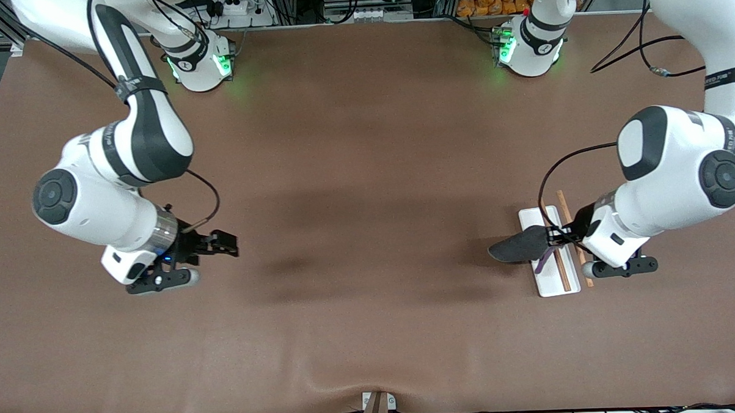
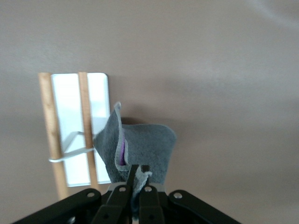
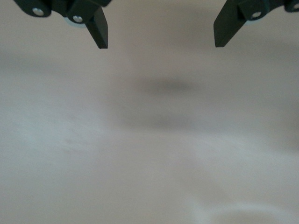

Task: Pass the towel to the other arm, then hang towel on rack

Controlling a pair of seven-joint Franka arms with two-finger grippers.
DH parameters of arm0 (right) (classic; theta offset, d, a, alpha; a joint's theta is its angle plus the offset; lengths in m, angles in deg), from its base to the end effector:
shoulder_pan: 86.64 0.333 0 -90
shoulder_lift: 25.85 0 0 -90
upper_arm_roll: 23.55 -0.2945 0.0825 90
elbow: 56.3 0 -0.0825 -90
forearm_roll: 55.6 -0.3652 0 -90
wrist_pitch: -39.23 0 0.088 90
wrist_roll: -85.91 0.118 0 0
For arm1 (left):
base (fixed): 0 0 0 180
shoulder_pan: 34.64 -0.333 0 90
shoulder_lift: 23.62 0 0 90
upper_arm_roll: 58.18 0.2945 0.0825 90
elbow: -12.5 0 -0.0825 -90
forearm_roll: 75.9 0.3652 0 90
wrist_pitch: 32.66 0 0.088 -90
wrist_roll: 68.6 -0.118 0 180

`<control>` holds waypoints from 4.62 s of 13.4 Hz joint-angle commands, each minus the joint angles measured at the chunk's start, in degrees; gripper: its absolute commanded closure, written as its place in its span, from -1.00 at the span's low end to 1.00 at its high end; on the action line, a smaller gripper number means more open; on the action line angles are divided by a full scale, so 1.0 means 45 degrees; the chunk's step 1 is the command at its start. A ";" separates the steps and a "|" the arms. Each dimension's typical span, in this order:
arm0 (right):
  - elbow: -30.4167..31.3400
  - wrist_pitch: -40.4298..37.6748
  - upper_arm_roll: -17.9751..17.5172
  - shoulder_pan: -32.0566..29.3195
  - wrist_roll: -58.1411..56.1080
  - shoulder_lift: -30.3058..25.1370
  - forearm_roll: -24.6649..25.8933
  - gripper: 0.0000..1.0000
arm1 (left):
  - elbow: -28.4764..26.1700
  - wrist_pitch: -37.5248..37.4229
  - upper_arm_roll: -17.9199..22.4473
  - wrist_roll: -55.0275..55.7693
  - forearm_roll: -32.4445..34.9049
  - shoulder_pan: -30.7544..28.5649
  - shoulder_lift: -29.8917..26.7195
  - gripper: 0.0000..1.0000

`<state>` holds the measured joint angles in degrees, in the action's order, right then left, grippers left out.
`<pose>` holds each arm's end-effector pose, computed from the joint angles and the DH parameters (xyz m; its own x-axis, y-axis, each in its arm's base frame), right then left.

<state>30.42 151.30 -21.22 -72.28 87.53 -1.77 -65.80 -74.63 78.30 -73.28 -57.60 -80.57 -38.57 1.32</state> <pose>0.6392 0.1535 0.4007 0.9928 0.1189 0.0138 0.1197 -0.9815 -0.1497 0.6440 -0.1111 0.3941 0.9979 0.0456 -0.0454 0.0530 -0.9823 0.1795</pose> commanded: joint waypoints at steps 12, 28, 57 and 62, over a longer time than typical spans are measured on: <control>-0.0516 -0.6696 0.0363 -0.2038 0.0048 -0.4571 0.2520 -1.00 | -0.0267 -0.0965 -0.0160 -0.5021 0.0275 -0.2935 -0.0231 1.00; -0.1303 -0.7267 -0.1542 -0.3592 0.0068 -0.4610 0.2970 -1.00 | -0.0287 -0.0946 -0.0179 -0.5238 0.0080 -0.3854 0.0102 -1.00; -0.1303 -0.7560 -0.2117 -0.4654 0.1122 -0.4844 0.1915 -1.00 | 0.0338 -0.5124 0.2243 -0.1549 0.0763 0.0402 -0.5581 -1.00; -0.1303 -0.7560 -0.2137 -0.4655 0.1103 -0.4844 0.1895 -1.00 | -0.0286 -0.5165 0.2262 -0.1138 0.0764 0.0637 -0.6148 -1.00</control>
<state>24.61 117.77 -30.06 -92.14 91.95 -22.77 -56.16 -73.62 55.27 -63.92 -64.13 -78.50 -37.21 -24.33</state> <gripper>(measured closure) 0.000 0.000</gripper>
